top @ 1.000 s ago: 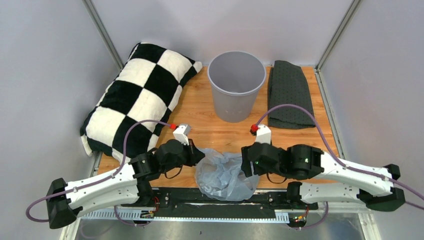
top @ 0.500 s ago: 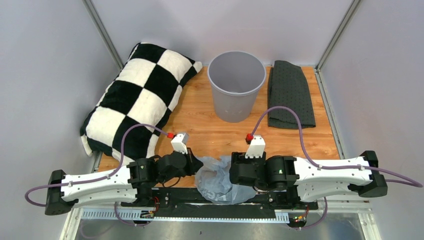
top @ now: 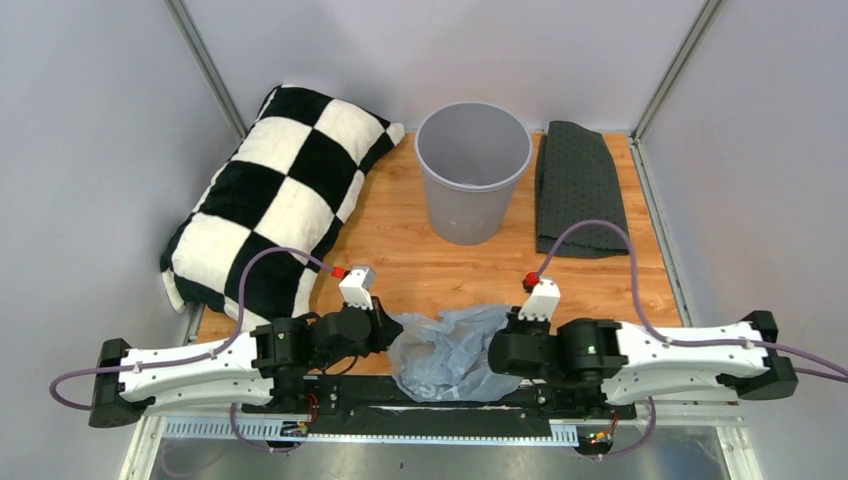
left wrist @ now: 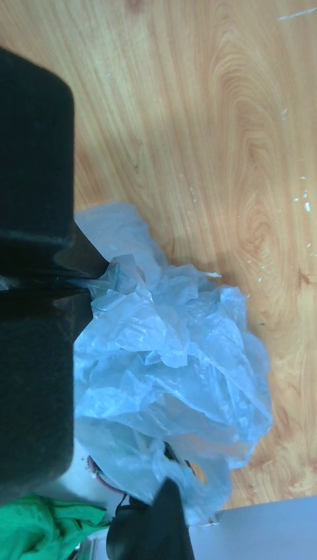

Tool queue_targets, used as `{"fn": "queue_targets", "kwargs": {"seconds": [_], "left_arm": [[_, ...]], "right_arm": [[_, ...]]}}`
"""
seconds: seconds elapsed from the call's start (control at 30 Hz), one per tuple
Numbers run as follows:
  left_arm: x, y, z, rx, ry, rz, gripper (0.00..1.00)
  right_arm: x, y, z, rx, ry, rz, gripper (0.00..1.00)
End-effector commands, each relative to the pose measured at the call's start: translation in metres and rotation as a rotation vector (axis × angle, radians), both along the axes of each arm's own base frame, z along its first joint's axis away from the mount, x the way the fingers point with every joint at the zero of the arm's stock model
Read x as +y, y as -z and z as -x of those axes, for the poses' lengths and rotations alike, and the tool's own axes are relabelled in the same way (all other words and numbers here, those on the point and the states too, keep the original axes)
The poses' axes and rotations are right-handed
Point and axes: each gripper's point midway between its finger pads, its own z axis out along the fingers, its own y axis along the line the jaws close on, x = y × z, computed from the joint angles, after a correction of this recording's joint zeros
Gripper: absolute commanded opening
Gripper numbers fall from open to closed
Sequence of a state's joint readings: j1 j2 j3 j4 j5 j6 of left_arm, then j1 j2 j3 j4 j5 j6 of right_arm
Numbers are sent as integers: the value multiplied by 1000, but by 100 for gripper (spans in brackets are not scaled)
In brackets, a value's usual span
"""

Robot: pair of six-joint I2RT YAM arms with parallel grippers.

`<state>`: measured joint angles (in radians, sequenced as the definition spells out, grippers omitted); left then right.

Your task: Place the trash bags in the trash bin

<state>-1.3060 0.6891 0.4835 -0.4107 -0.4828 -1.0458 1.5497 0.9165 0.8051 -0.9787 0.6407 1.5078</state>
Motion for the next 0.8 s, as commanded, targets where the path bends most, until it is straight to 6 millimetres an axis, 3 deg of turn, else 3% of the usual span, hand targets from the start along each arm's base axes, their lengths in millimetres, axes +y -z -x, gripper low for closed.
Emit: {"fn": "queue_targets", "kwargs": {"seconds": [0.0,0.13,0.27,0.47,0.77], "left_arm": [[12,-22,-11,-118,-10,-25,7],[16,-35,-15,-183,3,-32,27],[8,-39,-13,-210,50,-21,43],[0,-29,-8,-208,130,-101,50],[-13,-11,-6,-201,215,-216,48]], "right_arm": [[-33,-42,-26,-207,-54,71,0],[-34,-95,-46,-408,-198,213,0],[-9,-120,-45,-486,-454,324,0],[-11,-108,-36,-452,-542,339,0],[-14,-90,-24,-393,-561,274,0]]}}
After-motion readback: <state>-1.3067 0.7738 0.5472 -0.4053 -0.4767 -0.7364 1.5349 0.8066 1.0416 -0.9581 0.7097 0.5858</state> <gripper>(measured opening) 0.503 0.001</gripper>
